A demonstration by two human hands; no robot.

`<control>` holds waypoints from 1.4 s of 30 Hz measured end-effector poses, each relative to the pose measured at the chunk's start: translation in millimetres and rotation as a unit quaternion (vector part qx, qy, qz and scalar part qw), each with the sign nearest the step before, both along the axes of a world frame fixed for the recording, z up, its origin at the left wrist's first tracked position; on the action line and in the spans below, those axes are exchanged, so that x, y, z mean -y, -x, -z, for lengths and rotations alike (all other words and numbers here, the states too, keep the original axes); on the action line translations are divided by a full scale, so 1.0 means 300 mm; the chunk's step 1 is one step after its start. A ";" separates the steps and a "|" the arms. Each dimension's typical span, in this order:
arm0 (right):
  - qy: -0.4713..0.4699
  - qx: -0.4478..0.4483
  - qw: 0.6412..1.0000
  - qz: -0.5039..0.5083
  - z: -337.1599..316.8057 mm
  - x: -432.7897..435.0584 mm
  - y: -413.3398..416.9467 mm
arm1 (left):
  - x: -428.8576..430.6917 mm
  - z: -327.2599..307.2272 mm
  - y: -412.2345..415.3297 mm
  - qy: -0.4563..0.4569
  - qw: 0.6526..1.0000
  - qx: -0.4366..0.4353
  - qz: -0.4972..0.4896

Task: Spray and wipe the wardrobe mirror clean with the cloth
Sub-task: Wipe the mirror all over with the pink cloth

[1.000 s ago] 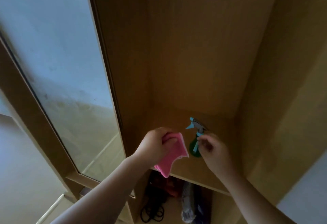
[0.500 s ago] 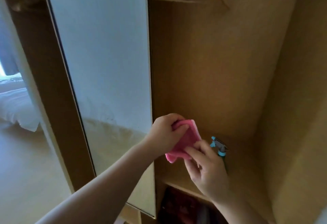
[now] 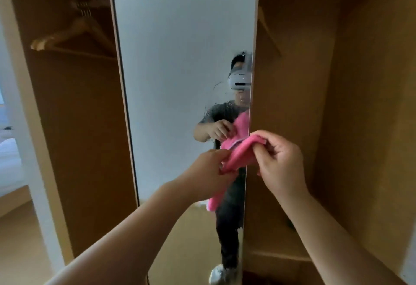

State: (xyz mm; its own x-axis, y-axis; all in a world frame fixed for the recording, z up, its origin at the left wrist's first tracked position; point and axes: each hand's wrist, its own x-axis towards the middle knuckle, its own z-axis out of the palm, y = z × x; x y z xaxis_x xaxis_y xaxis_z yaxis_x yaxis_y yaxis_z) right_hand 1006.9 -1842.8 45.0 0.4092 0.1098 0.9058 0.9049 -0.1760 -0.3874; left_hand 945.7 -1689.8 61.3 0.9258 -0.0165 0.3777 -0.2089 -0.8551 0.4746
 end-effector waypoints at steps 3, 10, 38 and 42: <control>0.015 0.000 1.000 0.027 -0.074 -0.045 0.022 | -0.067 -0.042 0.029 0.016 0.998 0.058 0.022; -0.001 0.004 0.995 0.103 -0.255 -0.105 -0.038 | -0.144 -0.147 -0.006 0.021 0.988 0.151 0.030; 0.015 0.218 0.895 0.389 -0.877 -0.395 -0.343 | -0.894 -0.610 -0.198 -0.057 0.853 0.499 -0.142; 0.021 0.202 0.887 0.414 -0.859 -0.406 -0.378 | -0.927 -0.573 -0.234 0.023 0.861 0.489 -0.137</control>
State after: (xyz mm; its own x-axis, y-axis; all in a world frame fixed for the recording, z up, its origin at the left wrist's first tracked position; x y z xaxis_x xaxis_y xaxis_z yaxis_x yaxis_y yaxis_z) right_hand 1120.2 -1721.2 302.8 0.0071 -0.0400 0.9992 0.5219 -0.8522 -0.0378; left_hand 1015.9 -1411.6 233.3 0.1313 0.1875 0.9735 -0.3213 -0.9209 0.2207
